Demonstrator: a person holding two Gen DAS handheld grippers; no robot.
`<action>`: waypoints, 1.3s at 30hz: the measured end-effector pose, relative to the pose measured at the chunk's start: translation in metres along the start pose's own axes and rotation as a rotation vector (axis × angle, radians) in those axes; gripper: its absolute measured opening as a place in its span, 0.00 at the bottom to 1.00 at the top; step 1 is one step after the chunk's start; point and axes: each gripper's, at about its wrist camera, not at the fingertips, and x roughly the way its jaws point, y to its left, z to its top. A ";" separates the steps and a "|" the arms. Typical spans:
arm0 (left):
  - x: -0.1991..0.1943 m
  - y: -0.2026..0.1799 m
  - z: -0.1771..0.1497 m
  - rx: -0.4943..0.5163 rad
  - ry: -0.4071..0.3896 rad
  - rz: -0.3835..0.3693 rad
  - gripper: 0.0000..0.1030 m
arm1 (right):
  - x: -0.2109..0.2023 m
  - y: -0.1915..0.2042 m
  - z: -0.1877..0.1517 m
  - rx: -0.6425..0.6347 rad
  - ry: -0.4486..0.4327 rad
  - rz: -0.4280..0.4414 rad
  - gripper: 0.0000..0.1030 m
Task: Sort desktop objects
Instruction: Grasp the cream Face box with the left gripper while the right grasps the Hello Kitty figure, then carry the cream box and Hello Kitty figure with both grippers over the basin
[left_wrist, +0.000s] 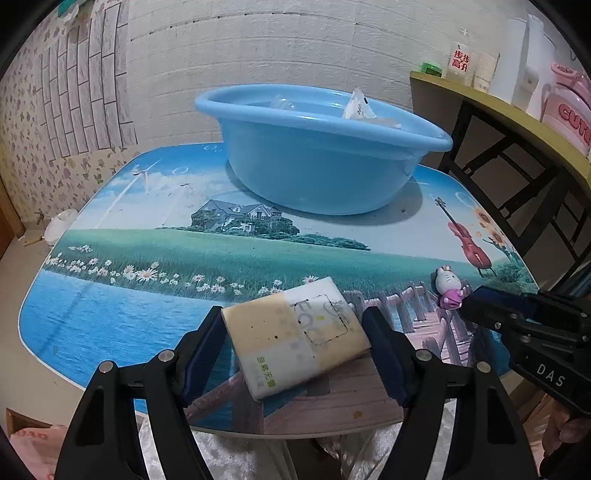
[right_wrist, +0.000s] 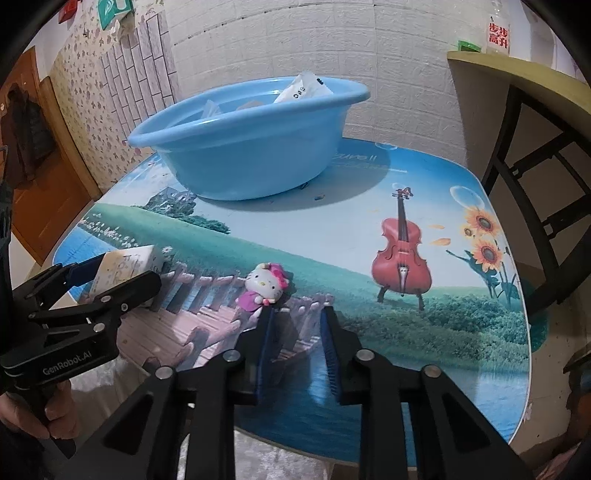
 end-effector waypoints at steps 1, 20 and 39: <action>-0.001 0.001 0.000 -0.003 -0.002 -0.001 0.71 | 0.000 0.002 0.000 -0.001 0.003 0.008 0.19; -0.013 0.019 0.005 0.008 -0.038 0.016 0.70 | -0.003 0.005 -0.003 0.038 -0.011 0.014 0.04; -0.001 0.027 0.002 -0.003 -0.005 0.006 0.70 | -0.003 0.025 0.007 0.016 -0.027 0.001 0.39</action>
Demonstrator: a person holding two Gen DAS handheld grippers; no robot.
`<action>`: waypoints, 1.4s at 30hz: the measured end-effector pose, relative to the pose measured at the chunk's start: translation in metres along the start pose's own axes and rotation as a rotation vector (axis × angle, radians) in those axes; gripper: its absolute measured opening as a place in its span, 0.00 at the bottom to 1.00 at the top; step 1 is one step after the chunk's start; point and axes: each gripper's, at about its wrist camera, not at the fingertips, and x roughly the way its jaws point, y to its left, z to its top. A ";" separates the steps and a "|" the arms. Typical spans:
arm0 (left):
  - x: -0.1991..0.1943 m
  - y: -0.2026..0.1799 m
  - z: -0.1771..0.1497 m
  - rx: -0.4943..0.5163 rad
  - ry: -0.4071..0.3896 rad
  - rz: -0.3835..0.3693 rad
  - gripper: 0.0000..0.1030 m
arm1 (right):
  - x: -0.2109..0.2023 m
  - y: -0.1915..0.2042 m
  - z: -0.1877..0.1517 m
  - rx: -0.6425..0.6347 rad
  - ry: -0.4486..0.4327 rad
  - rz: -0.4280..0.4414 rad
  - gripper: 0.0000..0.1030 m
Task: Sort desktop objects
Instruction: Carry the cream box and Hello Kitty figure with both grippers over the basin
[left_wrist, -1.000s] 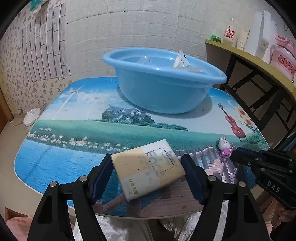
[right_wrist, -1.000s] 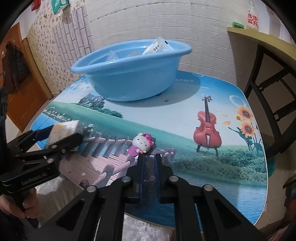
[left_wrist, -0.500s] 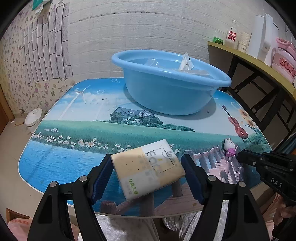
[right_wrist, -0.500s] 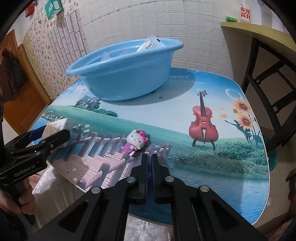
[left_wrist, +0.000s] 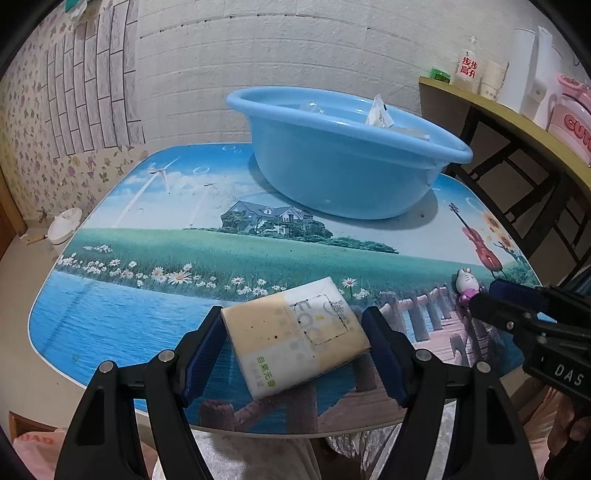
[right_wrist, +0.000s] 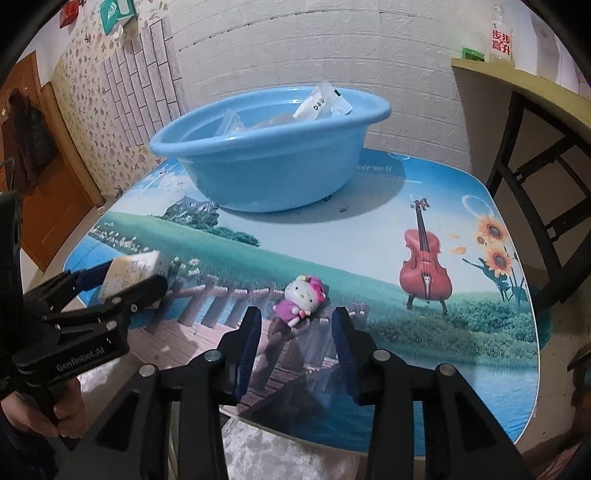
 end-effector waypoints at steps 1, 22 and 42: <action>0.000 0.000 0.000 0.003 -0.003 0.002 0.71 | 0.001 0.001 0.001 0.003 0.000 -0.003 0.39; 0.003 0.004 0.000 0.016 -0.023 0.002 0.71 | 0.028 0.019 0.009 -0.001 -0.004 -0.102 0.37; -0.024 0.001 0.023 0.009 -0.094 -0.023 0.70 | 0.003 0.005 0.014 0.065 -0.075 -0.071 0.25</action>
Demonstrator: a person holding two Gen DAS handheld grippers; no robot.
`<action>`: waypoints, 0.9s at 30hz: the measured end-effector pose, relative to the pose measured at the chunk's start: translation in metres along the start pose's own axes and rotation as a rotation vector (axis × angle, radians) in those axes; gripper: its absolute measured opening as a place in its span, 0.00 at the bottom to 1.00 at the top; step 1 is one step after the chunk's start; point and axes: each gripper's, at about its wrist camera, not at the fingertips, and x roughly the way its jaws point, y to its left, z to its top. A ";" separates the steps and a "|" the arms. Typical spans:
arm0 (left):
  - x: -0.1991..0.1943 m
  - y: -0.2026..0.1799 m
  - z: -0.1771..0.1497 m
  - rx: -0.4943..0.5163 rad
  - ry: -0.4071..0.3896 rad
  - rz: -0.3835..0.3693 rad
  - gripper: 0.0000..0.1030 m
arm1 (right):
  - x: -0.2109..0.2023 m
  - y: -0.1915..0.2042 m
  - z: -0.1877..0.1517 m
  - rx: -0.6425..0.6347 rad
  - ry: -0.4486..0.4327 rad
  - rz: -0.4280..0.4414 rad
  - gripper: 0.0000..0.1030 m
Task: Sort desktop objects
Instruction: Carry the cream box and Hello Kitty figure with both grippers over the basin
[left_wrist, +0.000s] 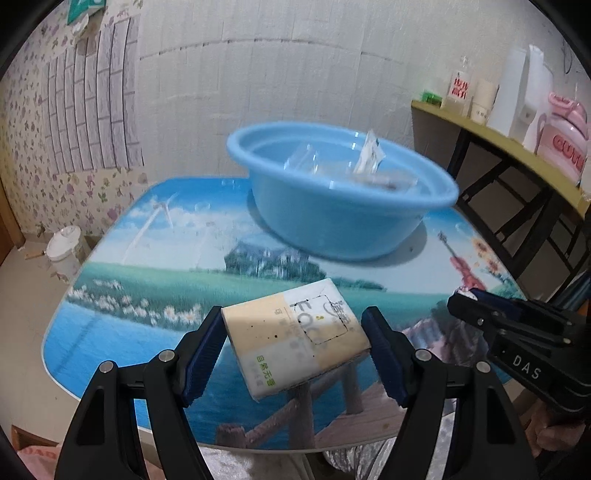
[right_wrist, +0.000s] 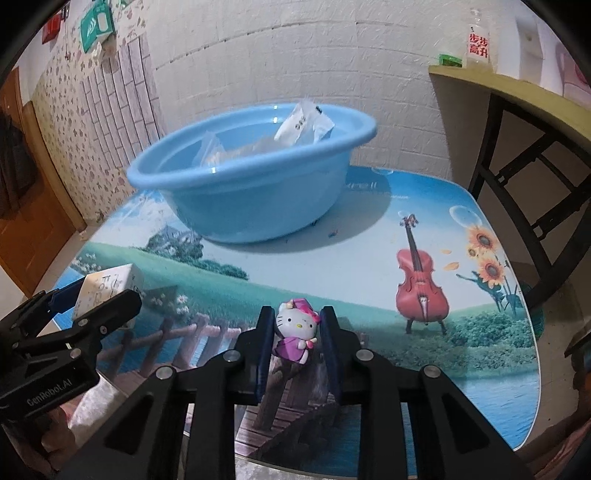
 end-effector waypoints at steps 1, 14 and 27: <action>-0.004 -0.001 0.004 0.000 -0.011 -0.004 0.70 | -0.003 0.000 0.002 0.003 -0.007 0.003 0.25; -0.030 -0.011 0.060 0.023 -0.109 -0.055 0.70 | -0.047 0.001 0.048 0.017 -0.152 0.067 0.25; 0.011 0.003 0.125 -0.009 -0.105 -0.027 0.70 | -0.019 0.009 0.110 -0.012 -0.175 0.130 0.25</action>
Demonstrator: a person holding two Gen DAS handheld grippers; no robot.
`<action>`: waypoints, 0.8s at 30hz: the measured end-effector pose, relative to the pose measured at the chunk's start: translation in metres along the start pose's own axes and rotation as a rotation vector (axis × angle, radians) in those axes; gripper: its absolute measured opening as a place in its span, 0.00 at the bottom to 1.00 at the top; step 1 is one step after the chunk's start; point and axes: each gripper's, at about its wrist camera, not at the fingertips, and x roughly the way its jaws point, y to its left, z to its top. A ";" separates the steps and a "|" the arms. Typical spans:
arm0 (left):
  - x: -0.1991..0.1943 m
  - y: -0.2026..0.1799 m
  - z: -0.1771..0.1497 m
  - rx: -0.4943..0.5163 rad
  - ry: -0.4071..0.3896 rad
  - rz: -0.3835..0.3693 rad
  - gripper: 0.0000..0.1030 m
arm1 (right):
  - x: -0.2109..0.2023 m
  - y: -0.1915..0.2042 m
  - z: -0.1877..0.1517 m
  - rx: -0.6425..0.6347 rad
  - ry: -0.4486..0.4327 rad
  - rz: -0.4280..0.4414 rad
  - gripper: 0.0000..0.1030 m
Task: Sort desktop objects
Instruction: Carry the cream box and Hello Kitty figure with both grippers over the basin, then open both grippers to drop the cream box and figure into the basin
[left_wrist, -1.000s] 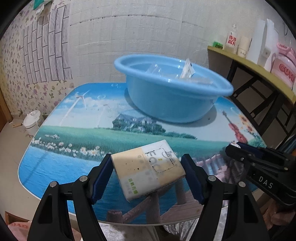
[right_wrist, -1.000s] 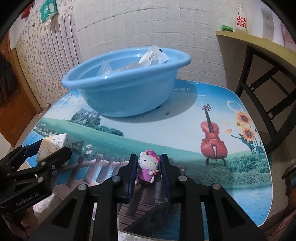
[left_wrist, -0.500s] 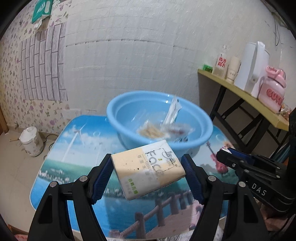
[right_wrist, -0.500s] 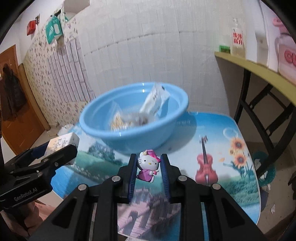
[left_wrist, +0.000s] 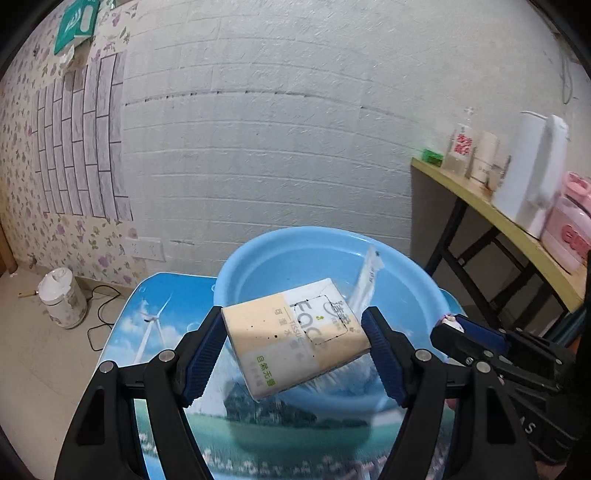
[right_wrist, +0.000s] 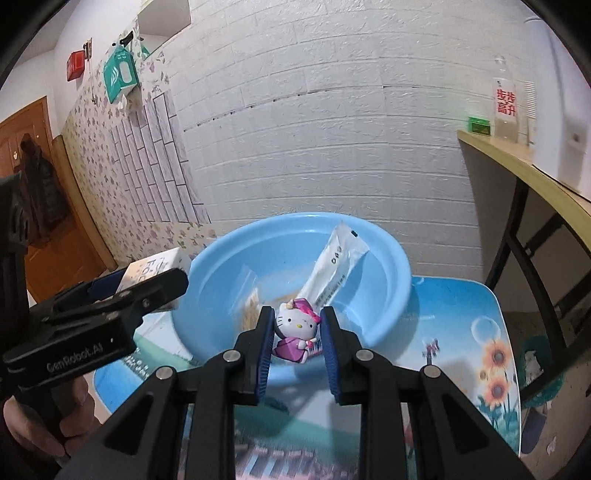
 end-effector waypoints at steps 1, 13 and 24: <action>0.005 0.001 0.002 0.002 0.005 0.001 0.70 | 0.006 -0.001 0.003 0.002 0.002 0.002 0.25; 0.058 -0.002 0.008 0.067 0.073 -0.024 0.70 | 0.060 -0.016 0.014 0.000 0.044 0.004 0.25; 0.079 -0.002 0.004 0.135 0.118 0.011 0.80 | 0.082 -0.014 0.010 -0.021 0.076 0.010 0.25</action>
